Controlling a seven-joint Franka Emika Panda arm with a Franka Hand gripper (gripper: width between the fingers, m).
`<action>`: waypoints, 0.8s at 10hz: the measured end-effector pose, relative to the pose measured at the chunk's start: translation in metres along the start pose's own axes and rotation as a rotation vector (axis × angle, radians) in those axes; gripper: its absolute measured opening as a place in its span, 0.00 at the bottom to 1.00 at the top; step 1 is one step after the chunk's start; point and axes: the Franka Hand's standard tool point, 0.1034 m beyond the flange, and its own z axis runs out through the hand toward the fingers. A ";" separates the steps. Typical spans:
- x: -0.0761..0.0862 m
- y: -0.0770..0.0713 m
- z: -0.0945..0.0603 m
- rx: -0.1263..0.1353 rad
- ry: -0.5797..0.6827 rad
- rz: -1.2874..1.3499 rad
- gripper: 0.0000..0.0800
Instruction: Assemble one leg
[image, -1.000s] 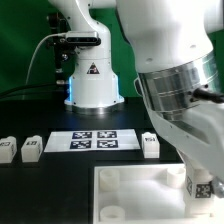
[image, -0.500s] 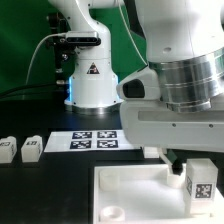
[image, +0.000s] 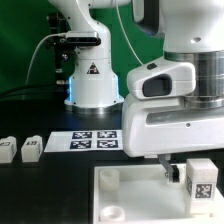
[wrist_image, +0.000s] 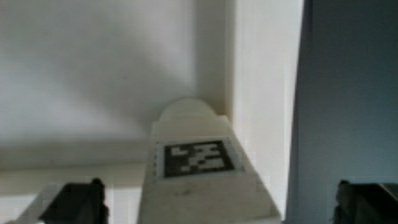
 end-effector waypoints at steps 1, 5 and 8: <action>0.000 0.000 0.000 0.000 0.000 -0.003 0.67; 0.000 0.002 0.001 0.010 -0.006 0.400 0.38; 0.002 0.002 0.000 0.086 -0.048 1.004 0.37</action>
Offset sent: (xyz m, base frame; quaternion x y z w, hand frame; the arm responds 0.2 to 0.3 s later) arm 0.0000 0.0000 0.0000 0.0000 0.0000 0.2667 0.9638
